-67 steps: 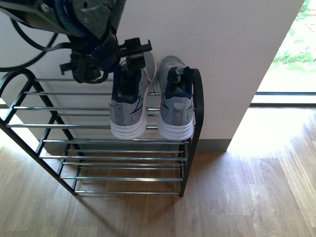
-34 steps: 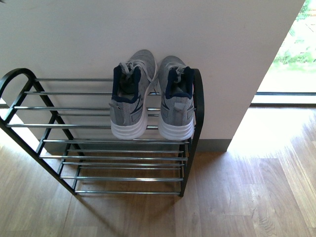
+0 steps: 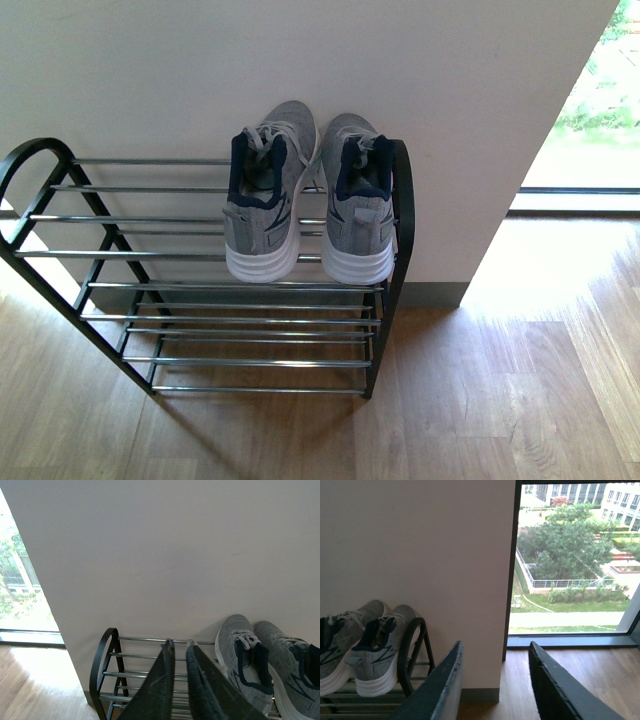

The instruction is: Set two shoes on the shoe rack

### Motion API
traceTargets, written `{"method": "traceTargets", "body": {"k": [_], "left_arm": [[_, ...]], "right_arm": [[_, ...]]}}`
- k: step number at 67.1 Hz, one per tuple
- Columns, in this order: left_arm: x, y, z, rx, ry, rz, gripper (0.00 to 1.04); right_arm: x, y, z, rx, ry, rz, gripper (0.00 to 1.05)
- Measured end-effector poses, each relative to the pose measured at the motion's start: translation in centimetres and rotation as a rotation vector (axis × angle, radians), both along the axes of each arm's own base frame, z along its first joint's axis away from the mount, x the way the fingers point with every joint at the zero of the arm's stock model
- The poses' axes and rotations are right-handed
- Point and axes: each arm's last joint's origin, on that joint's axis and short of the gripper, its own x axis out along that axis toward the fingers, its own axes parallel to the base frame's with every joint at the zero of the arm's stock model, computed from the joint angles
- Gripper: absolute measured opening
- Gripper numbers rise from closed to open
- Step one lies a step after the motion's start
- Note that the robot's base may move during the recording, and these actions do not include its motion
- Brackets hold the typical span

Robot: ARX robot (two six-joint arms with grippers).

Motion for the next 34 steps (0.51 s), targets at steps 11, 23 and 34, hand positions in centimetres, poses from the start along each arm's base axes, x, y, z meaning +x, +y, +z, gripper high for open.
{"method": "traceTargets", "body": {"k": [11, 23, 34], "left_arm": [[-1.0, 0.8, -0.9, 0.006, 0.002, 0.004, 0.01], [-2.0, 1.4, -1.6, 0.007, -0.001, 0.002, 0.01], [-2.8, 2.6, -2.2, 0.008, 0.001, 0.006, 0.01]], "right_arm": [[0.0, 0.0, 0.0, 0.000, 0.000, 0.000, 0.80], [0.0, 0.0, 0.0, 0.000, 0.000, 0.000, 0.95], [0.0, 0.0, 0.0, 0.000, 0.000, 0.000, 0.96]]}}
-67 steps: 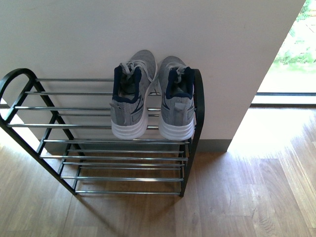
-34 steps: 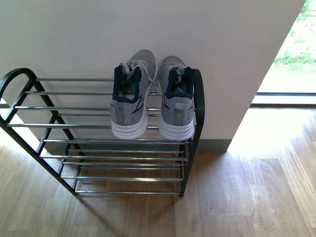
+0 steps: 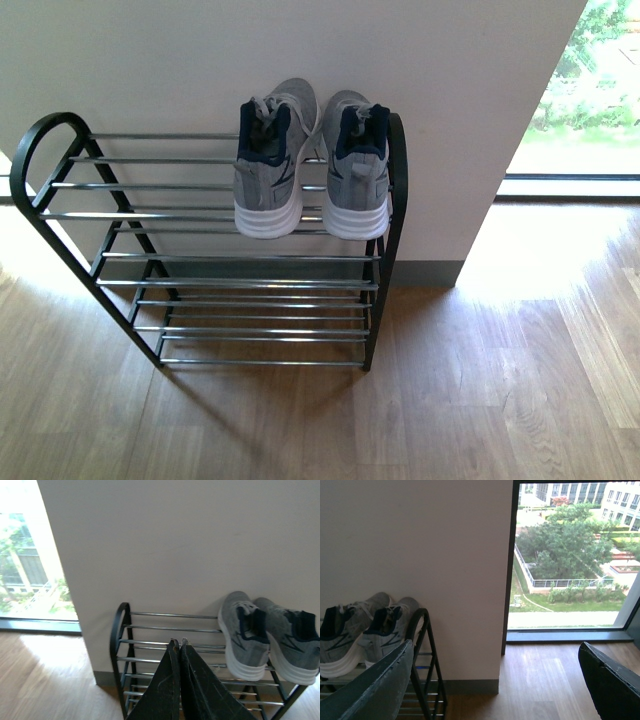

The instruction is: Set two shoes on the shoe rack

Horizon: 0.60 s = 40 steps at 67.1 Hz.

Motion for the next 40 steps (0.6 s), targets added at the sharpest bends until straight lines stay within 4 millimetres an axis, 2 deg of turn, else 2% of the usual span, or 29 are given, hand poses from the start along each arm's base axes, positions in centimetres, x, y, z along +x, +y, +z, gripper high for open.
{"method": "traceTargets", "body": {"k": [17, 40], "left_arm": [[-1.0, 0.1, -1.0, 0.000, -0.016, 0.000, 0.01], [-2.0, 0.1, -0.9, 0.001, -0.023, -0.001, 0.01]], "right_arm": [[0.0, 0.0, 0.0, 0.000, 0.000, 0.001, 0.96], [0.0, 0.0, 0.0, 0.000, 0.000, 0.001, 0.96]]}}
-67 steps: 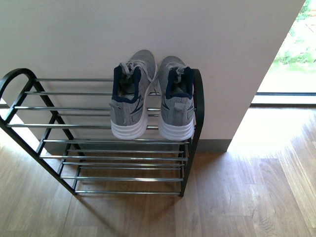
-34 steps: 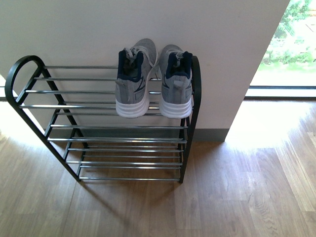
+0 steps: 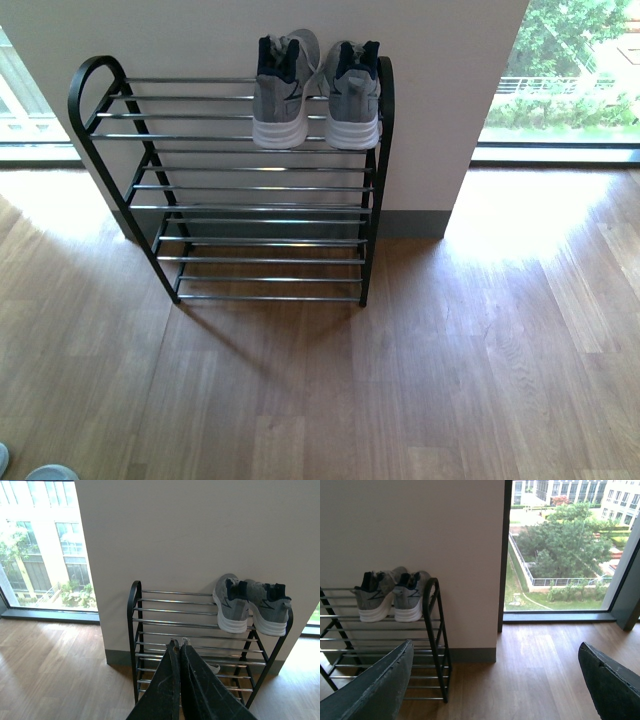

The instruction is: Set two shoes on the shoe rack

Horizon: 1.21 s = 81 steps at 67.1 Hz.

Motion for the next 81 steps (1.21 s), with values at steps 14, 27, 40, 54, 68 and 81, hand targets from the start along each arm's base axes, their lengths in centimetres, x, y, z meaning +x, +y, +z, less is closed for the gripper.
{"method": "traceTargets", "body": {"k": [14, 27, 40, 54, 68, 81], "left_arm": [[-0.4, 0.0, -0.1, 0.000, 0.003, -0.001, 0.01], [-1.5, 0.0, -0.4, 0.001, 0.015, 0.000, 0.01], [-1.5, 0.0, -0.4, 0.001, 0.019, 0.001, 0.01], [-1.5, 0.0, -0.4, 0.001, 0.019, 0.001, 0.01], [-1.5, 0.0, -0.4, 0.001, 0.018, 0.001, 0.01], [-1.5, 0.0, -0.4, 0.001, 0.018, 0.001, 0.17]], "right_arm": [[0.0, 0.0, 0.0, 0.000, 0.001, -0.003, 0.96], [0.0, 0.0, 0.0, 0.000, 0.001, -0.003, 0.96], [0.0, 0.0, 0.0, 0.000, 0.002, 0.002, 0.96], [0.0, 0.0, 0.0, 0.000, 0.001, 0.001, 0.96], [0.0, 0.0, 0.0, 0.000, 0.002, 0.000, 0.96], [0.0, 0.0, 0.0, 0.000, 0.002, 0.001, 0.96]]}}
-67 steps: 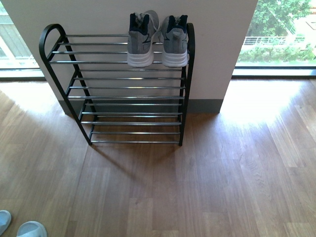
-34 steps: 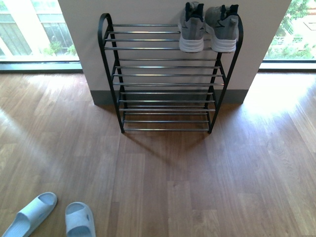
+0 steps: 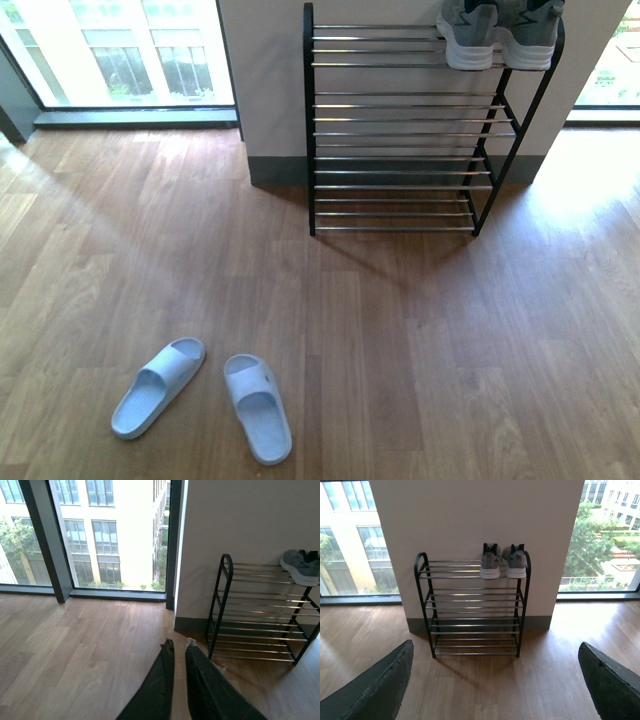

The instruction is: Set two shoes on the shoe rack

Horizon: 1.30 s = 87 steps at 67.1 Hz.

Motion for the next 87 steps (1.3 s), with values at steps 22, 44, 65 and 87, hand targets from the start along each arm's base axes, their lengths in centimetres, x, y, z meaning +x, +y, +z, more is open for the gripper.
{"method": "traceTargets", "body": {"k": [22, 44, 65, 87], "left_arm": [[0.00, 0.00, 0.00, 0.000, 0.000, 0.000, 0.79], [0.00, 0.01, 0.00, 0.001, 0.000, 0.002, 0.95], [0.00, 0.00, 0.00, 0.002, 0.000, 0.000, 0.95], [0.00, 0.00, 0.00, 0.002, 0.000, 0.000, 0.95]], "right_arm": [[0.00, 0.00, 0.01, 0.000, -0.001, 0.000, 0.96], [-0.01, 0.01, 0.02, 0.000, -0.003, 0.004, 0.96], [-0.01, 0.00, 0.01, 0.000, -0.001, 0.001, 0.96], [-0.01, 0.00, 0.01, 0.000, -0.001, 0.000, 0.96]]}}
